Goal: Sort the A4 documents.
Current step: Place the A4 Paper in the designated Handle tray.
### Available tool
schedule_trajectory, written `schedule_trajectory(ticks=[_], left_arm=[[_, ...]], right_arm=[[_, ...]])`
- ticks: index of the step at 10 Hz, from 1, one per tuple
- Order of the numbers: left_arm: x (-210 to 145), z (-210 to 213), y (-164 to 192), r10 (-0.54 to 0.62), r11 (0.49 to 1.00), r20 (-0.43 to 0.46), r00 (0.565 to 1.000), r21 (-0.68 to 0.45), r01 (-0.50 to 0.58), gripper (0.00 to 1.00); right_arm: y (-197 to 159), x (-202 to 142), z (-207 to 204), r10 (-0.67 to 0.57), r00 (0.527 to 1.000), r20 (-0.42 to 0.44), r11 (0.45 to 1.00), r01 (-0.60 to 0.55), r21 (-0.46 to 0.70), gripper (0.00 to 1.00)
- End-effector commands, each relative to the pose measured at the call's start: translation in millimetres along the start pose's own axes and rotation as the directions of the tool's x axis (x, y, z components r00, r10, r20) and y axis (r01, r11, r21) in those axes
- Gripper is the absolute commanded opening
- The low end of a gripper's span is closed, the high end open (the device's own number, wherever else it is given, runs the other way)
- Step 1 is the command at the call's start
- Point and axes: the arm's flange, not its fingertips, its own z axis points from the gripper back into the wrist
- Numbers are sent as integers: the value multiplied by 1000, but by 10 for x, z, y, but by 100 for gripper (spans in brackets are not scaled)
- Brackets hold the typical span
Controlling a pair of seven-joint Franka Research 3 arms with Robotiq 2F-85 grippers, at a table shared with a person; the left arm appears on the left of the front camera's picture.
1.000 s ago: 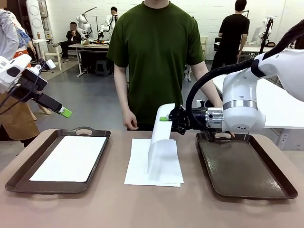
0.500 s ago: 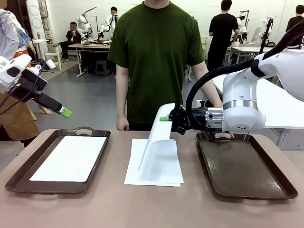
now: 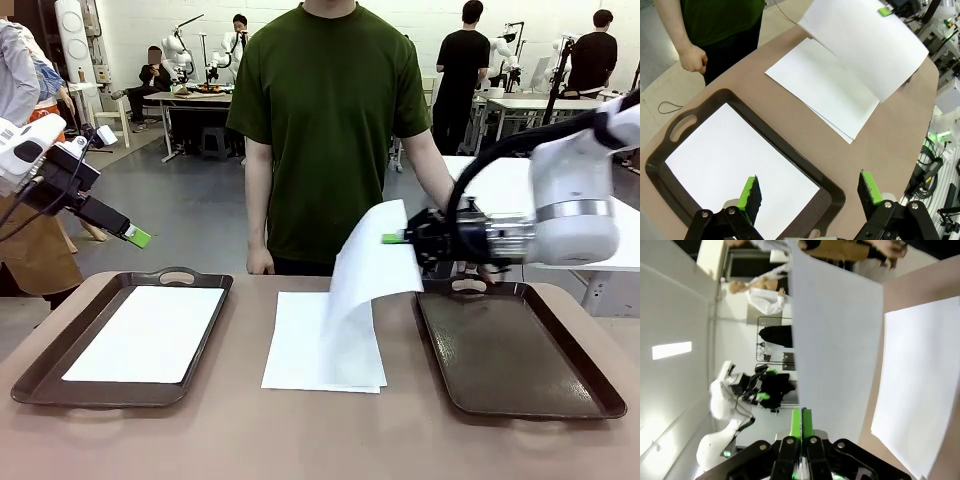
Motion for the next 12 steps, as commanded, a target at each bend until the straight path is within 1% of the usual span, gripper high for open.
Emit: schedule_trajectory(ticks=[1, 3, 5, 6, 7, 8, 10, 11, 12], left_arm=[[-9, -2, -8, -20, 1000, -2, 1000, 5, 20, 100], [-9, -2, -8, -20, 1000, -2, 1000, 5, 20, 100], [-9, -2, -8, -20, 1000, -2, 1000, 5, 20, 100], [-9, -2, -8, -20, 1000, -2, 1000, 5, 20, 100], [-9, -2, -8, -20, 1000, -2, 1000, 5, 20, 100], [-9, -2, -8, -20, 1000, -2, 1000, 5, 20, 100], [-9, -2, -8, -20, 1000, -2, 1000, 5, 20, 100], [-9, -2, -8, -20, 1000, -2, 1000, 5, 20, 100], [-9, -2, -8, -20, 1000, -2, 1000, 5, 20, 100]], right_arm=[[-83, 72, 364, 51, 994, -98, 998, -47, 47, 1], [-221, 110, 565, 28, 983, -180, 997, -15, 70, 1], [-419, 172, 690, 1, 972, -236, 986, 39, 165, 1], [-529, 220, 797, -47, 971, -234, 970, 101, 223, 1], [-671, 261, 937, -67, 976, -207, 966, 116, 233, 1], [-789, 251, 1053, -60, 982, -180, 977, 94, 189, 1], [-904, 197, 1210, 45, 990, -136, 999, -41, 31, 1], [-902, 162, 1249, 97, 988, -122, 994, -101, -33, 1], [-920, 156, 1276, 130, 982, -138, 986, -142, -82, 1]])
